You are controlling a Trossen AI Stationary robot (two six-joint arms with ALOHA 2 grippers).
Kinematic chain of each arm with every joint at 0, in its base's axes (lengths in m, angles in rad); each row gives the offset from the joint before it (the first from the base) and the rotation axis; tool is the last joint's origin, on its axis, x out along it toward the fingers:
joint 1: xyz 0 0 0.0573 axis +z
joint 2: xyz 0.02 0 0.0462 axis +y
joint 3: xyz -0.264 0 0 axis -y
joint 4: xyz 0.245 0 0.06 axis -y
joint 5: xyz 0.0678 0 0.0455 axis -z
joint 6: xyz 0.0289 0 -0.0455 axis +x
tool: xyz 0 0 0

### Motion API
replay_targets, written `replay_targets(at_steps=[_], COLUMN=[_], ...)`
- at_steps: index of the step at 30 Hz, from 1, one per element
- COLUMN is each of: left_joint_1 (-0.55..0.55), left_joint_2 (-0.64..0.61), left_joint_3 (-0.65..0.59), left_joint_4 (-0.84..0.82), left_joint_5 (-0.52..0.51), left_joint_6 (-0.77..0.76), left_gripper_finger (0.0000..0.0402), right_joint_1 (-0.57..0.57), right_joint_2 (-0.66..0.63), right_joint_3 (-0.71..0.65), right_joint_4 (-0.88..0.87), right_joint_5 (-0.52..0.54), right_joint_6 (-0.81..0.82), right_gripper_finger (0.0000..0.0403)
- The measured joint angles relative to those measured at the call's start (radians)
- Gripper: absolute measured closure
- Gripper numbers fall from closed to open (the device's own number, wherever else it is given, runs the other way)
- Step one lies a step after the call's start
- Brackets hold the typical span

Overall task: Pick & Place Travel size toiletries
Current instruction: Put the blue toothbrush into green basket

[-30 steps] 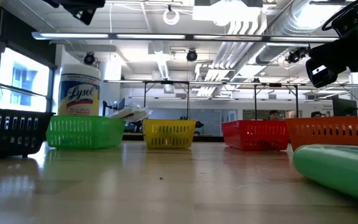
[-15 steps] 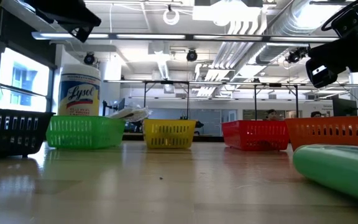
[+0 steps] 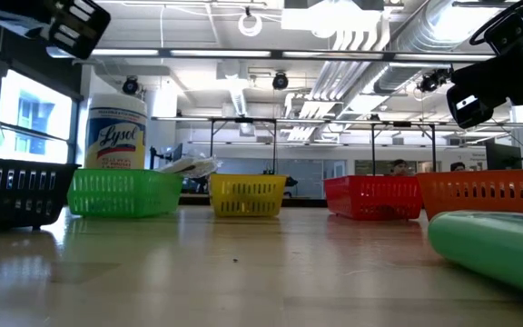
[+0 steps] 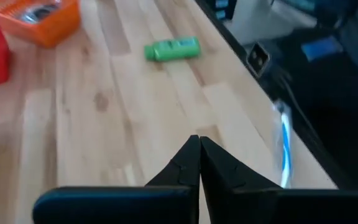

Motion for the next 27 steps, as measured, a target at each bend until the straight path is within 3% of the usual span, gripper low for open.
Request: replay_targets(at_steps=[5,16,27], left_joint_1=[-0.059,-0.151,-0.164], left_joint_2=[0.132,0.436,0.593], left_joint_3=[0.101,0.278,0.338], left_joint_4=[-0.050,-0.070,-0.074], left_joint_5=[-0.025,0.072,0.102], left_joint_6=[-0.086,-0.121,-0.210], left_gripper_finger=[0.0358,0.0209,0.0193], right_joint_1=[0.000,0.000,0.000], right_joint_2=[0.000,0.000,0.000], right_joint_3=[0.000,0.000,0.000], right_joint_4=[0.000,0.000,-0.001], right_joint_5=[0.000,0.000,0.000], right_joint_6=[0.000,-0.002,-0.004], right_gripper_finger=[0.0398,0.0398,0.0398])
